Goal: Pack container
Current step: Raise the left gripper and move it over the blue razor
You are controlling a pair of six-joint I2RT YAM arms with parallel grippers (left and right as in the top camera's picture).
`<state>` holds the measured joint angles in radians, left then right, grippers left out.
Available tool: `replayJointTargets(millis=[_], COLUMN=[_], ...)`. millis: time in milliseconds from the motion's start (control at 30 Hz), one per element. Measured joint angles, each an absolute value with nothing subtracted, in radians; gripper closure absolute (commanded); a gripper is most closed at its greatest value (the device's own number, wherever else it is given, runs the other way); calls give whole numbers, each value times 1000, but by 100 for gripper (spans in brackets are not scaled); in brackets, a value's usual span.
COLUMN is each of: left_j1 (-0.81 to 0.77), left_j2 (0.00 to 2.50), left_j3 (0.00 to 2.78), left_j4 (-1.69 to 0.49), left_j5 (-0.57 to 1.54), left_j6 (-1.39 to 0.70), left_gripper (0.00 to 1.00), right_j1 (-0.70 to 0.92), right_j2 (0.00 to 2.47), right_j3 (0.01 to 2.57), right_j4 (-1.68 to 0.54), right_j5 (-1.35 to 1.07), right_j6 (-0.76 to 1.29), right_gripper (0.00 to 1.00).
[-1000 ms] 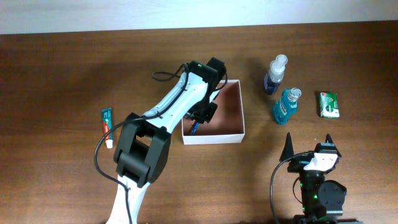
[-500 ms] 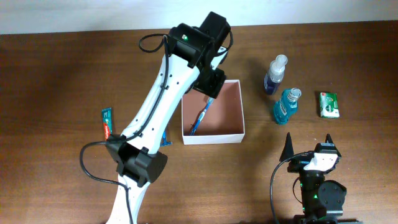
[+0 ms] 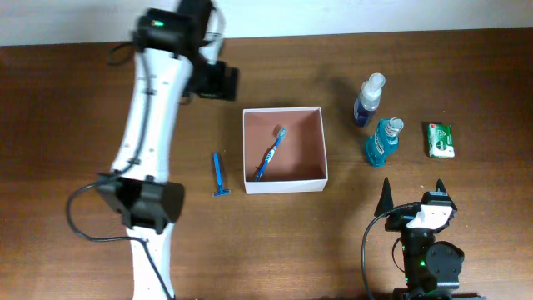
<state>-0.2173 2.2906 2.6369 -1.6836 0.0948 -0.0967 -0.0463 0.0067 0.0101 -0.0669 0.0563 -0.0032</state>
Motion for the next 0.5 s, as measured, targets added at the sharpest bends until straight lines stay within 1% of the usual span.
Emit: replayJointTargets(millis=[100, 233, 300, 367, 500], left_j1=[-173, -179, -183, -181, -156], left_j2=[2282, 2254, 2248, 2248, 2249], left_j3=[2626, 2525, 2448, 2350, 2289], left_j4=[-1684, -1685, -1685, -1686, -1687], left_j5=[174, 205, 167, 82, 22], left_j6=[-20, 19, -12, -76, -155], left_gripper=[1, 1, 1, 1, 1], right_j1=[-46, -46, -46, -46, -46], right_j2=[7, 7, 7, 7, 7], right_j3=[10, 10, 10, 10, 10], right_j4=[-67, -67, -67, -67, -67], right_j5=[56, 56, 56, 56, 56], right_j6=[-4, -3, -4, -3, -3], right_gripper=[2, 2, 2, 2, 2])
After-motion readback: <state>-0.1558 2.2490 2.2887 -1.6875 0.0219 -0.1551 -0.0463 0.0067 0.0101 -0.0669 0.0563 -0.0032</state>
